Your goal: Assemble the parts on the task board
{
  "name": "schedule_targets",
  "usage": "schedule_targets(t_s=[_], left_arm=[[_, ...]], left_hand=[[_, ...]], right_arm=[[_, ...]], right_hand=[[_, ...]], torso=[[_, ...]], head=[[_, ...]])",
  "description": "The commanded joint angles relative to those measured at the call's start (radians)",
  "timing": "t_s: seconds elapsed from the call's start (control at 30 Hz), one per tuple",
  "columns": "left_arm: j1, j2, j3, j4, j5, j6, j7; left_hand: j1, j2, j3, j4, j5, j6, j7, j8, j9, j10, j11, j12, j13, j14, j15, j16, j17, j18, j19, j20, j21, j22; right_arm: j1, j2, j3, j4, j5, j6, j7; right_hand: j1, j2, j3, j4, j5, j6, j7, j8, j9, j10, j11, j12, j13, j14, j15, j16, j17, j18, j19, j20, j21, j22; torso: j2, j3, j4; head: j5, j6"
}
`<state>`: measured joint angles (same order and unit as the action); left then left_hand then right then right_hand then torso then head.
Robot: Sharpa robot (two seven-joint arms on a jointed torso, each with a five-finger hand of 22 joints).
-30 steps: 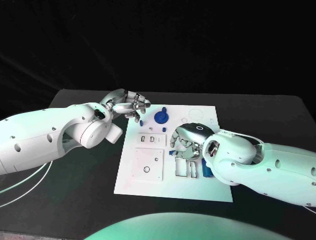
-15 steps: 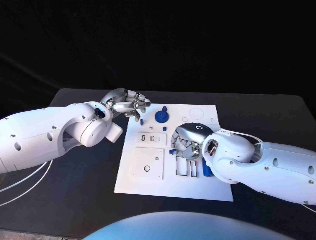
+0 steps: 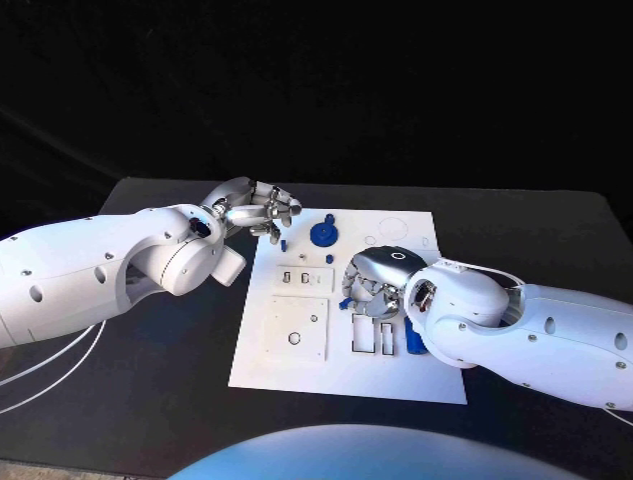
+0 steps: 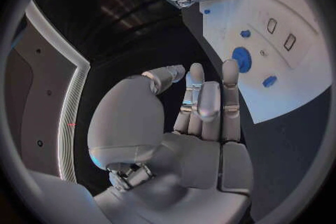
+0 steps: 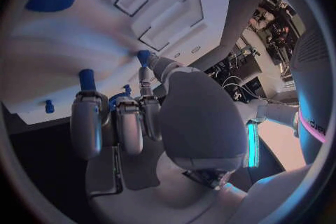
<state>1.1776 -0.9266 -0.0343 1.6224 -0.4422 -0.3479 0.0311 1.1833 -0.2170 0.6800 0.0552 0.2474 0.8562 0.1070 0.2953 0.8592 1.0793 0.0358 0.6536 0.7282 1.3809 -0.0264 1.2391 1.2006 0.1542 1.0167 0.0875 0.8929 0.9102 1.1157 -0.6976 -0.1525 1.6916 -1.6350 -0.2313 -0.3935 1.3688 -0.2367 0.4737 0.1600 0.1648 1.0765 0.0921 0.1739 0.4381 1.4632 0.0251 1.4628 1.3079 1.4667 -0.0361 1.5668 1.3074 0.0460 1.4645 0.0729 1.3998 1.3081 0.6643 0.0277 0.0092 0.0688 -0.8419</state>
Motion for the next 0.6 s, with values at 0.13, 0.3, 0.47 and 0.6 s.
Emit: schedule_targets(t_s=[0.13,0.3,0.47,0.6], left_arm=[[0.000,0.001,0.001,0.001,0.007,0.003,0.001],[0.000,0.002,0.001,0.000,0.007,0.004,0.000],[0.000,0.002,0.001,-0.001,0.007,0.004,0.000],[0.000,0.002,0.001,-0.001,0.007,0.004,-0.001]], left_hand=[[0.009,0.000,-0.003,-0.004,0.008,0.001,0.008,0.002,-0.002,-0.008,-0.001,-0.007,-0.002,-0.007,0.003,-0.003,0.000,0.016,-0.003,0.001,-0.004,-0.001],[0.010,0.000,-0.003,-0.005,0.009,0.001,0.009,0.002,-0.003,-0.008,-0.001,-0.007,-0.003,-0.007,0.003,-0.004,-0.001,0.016,-0.002,0.001,-0.004,-0.001],[0.011,-0.001,-0.003,-0.006,0.010,0.001,0.009,0.002,-0.004,-0.008,-0.001,-0.007,-0.004,-0.006,0.003,-0.003,-0.001,0.016,-0.002,0.001,-0.004,-0.001],[0.011,-0.001,-0.003,-0.006,0.010,0.001,0.009,0.002,-0.004,-0.008,-0.001,-0.007,-0.004,-0.006,0.003,-0.003,-0.001,0.016,-0.002,0.001,-0.004,-0.001]], right_arm=[[-0.002,0.003,-0.001,-0.008,-0.026,0.025,-0.014],[-0.002,0.006,-0.001,-0.014,-0.031,0.037,-0.013],[-0.002,0.011,-0.002,-0.020,-0.032,0.043,-0.009],[-0.002,0.015,-0.003,-0.024,-0.033,0.044,-0.004]], right_hand=[[-0.004,0.006,0.005,-0.001,-0.003,0.009,0.001,0.006,0.002,0.011,-0.007,0.005,0.140,0.104,-0.009,0.004,0.263,-0.007,0.025,-0.007,0.003,0.194],[-0.008,0.003,0.004,-0.002,-0.007,0.008,0.002,0.005,0.001,0.009,-0.006,0.003,0.138,0.104,-0.009,0.004,0.263,-0.007,0.025,-0.007,0.002,0.194],[-0.016,-0.003,0.002,-0.004,-0.014,0.004,0.003,0.002,0.000,0.008,-0.005,0.002,0.137,0.104,-0.008,0.004,0.263,-0.007,0.023,-0.008,0.000,0.194],[-0.022,-0.007,0.000,-0.005,-0.019,-0.003,0.006,-0.003,-0.002,0.006,-0.003,0.000,0.135,0.104,-0.007,0.004,0.263,-0.006,0.023,-0.007,-0.002,0.194]], torso=[[0.001,0.0002,0.0007],[0.001,0.0001,0.0007],[0.001,0.0001,0.0013],[0.000,0.0000,0.0007]], head=[[-0.001,0.000],[-0.002,0.000],[-0.001,-0.001],[0.000,-0.002]])
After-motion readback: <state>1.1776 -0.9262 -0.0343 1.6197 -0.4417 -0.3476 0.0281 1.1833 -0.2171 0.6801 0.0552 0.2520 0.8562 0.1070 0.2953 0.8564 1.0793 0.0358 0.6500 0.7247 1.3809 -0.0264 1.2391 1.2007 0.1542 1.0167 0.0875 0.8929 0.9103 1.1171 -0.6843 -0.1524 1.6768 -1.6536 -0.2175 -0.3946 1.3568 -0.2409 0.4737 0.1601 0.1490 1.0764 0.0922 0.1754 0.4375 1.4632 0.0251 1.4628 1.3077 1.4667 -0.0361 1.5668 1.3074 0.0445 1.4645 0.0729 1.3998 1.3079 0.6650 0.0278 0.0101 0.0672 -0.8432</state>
